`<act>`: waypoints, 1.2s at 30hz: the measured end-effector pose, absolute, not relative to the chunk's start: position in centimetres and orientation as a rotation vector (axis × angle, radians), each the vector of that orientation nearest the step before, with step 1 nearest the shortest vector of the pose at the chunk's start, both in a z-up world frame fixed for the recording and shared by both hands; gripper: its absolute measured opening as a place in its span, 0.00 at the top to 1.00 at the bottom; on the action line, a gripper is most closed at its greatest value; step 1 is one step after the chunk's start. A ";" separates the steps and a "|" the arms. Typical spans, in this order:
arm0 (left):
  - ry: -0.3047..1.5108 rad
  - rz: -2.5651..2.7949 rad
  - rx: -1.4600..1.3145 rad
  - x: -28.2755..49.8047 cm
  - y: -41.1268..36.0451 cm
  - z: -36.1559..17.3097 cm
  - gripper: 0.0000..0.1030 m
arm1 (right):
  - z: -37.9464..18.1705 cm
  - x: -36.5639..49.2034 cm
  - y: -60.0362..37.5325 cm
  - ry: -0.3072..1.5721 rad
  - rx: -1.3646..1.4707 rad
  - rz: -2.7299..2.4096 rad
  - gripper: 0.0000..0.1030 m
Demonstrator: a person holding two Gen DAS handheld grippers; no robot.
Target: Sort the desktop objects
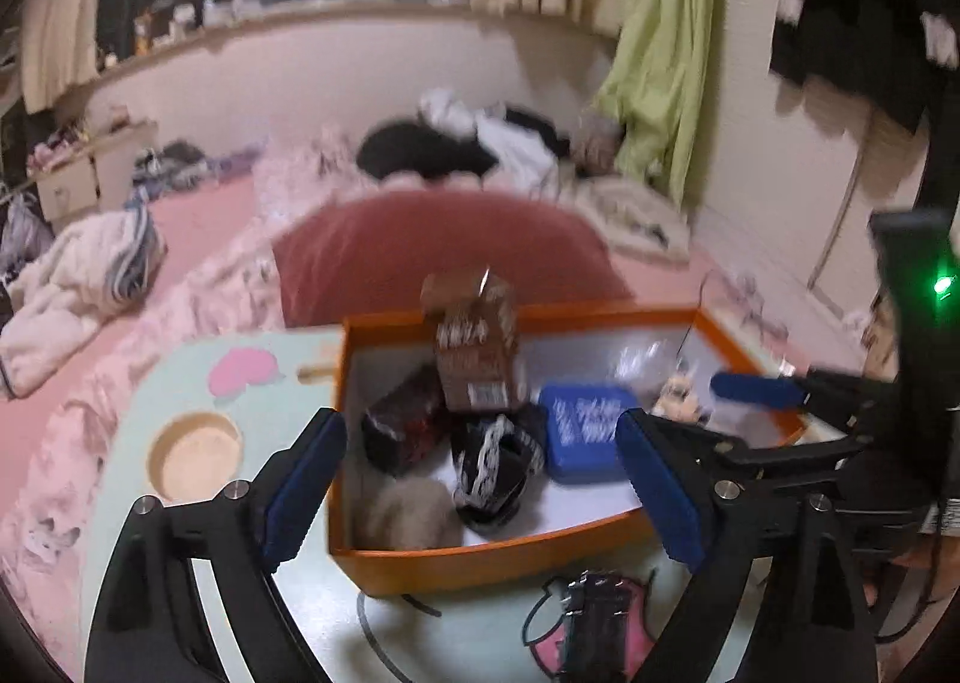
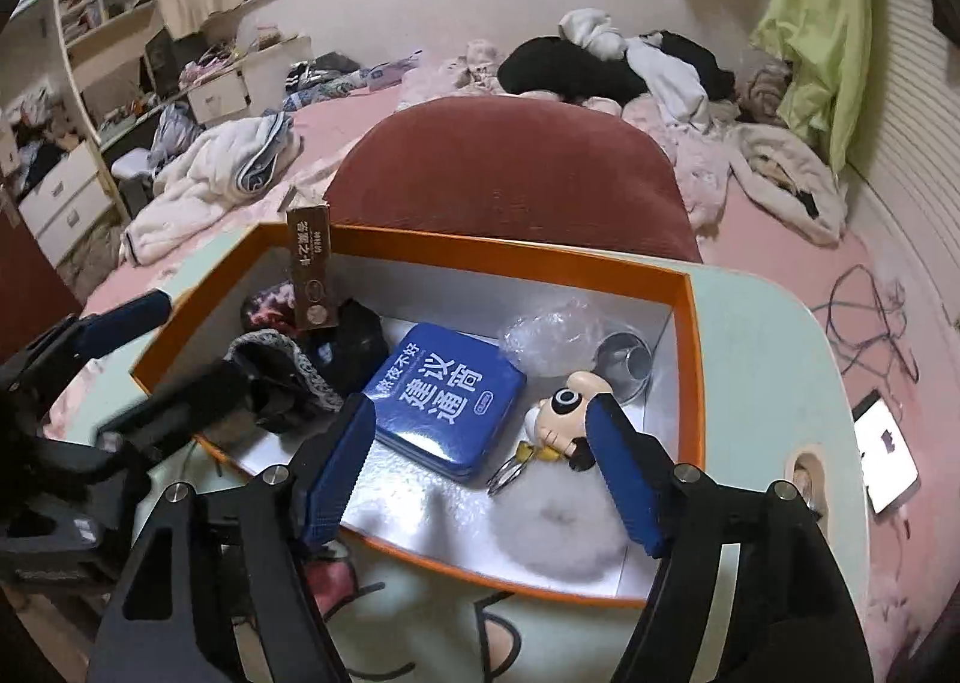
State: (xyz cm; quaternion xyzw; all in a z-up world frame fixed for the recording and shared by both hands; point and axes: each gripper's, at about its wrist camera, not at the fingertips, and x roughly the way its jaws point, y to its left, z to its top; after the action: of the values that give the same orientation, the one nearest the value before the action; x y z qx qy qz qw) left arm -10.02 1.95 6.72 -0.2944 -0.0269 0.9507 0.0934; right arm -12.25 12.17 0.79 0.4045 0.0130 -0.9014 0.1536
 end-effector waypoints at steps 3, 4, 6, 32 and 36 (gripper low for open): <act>-0.158 2.820 -0.815 -7.8 0.8 8.0 0.11 | 2.1 -10.1 13.6 -0.046 1.021 -2.630 0.29; -0.179 2.817 -0.816 -7.2 0.5 8.2 0.11 | 2.5 -9.2 13.8 -0.066 0.986 -2.632 0.29; -0.203 2.805 -0.843 -5.4 -0.1 8.1 0.11 | 3.0 -7.9 14.2 -0.097 0.970 -2.602 0.29; 0.079 2.751 -1.166 -1.2 1.9 -0.7 0.00 | -5.5 -1.8 14.4 0.208 1.255 -2.514 0.01; 0.078 2.751 -1.166 -1.2 1.9 -0.7 0.00 | -5.5 -1.8 14.0 0.209 1.254 -2.516 0.01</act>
State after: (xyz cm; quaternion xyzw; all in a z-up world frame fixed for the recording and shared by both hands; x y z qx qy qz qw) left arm -1.22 1.93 -0.70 -0.3888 0.0261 0.9178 0.0762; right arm -1.78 14.02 -5.47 0.4391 0.0732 -0.8809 0.1606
